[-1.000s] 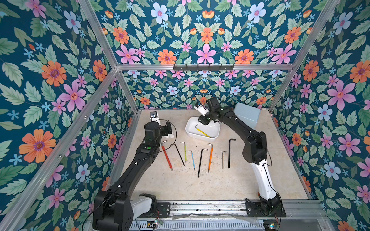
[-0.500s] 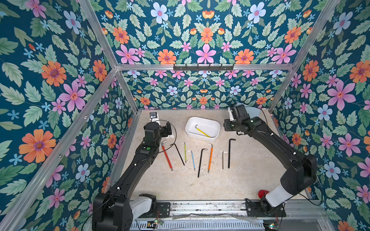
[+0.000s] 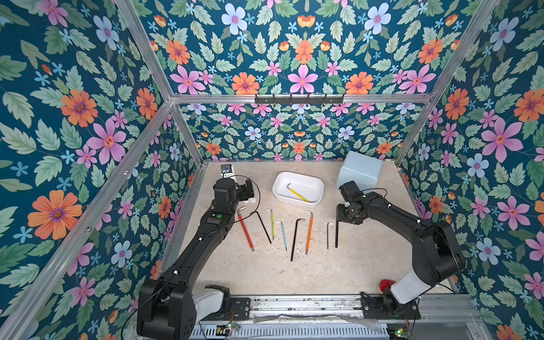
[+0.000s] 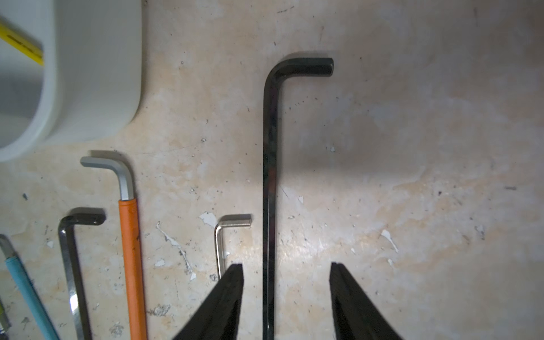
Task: Put the hex key on the desktop into the storage box
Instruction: Pick up the Allen key from the center of the board.
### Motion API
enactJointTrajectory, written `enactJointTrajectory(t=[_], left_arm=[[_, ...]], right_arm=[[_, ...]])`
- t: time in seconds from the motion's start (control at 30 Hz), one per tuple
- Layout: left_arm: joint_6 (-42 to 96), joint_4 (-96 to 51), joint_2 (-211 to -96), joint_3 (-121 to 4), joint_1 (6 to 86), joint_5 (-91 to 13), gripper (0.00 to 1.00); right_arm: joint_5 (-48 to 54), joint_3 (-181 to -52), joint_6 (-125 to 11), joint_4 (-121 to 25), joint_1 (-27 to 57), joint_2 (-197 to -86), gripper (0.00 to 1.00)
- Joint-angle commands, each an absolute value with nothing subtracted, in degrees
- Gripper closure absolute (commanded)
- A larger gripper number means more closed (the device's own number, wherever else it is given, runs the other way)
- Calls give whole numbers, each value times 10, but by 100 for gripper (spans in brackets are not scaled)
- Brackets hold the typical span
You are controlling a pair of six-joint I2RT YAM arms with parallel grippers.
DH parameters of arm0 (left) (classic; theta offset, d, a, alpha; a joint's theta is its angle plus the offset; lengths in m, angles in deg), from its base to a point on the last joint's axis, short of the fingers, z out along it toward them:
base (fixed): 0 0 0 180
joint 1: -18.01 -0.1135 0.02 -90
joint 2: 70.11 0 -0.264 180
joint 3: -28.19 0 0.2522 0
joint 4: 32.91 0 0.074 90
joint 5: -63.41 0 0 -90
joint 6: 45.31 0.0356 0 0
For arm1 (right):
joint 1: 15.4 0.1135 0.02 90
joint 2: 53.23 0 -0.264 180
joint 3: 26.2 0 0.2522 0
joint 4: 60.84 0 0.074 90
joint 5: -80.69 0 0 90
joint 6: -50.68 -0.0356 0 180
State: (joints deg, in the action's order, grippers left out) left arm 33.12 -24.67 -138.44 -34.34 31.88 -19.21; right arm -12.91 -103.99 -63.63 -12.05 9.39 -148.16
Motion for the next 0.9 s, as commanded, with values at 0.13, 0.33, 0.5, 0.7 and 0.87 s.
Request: enactJointTrajectory(t=[0.13, 0.33, 0.5, 0.7, 0.87], left_arm=[[329, -247, -1387, -340, 319, -190, 1], [333, -247, -1390, -338, 319, -185, 1], [337, -246, -1391, -339, 319, -182, 1], [339, -247, -1394, -340, 319, -180, 0], [332, -235, -1400, -352, 319, -188, 0]], right_arm=[[-116, -1073, -644, -142, 91, -1563, 50], [-114, -1093, -645, -141, 91, -1607, 56], [-121, -1095, -644, -136, 91, -1618, 61], [-110, -1084, -643, -139, 91, -1625, 73], [-105, -1043, -644, -162, 91, -1617, 97]])
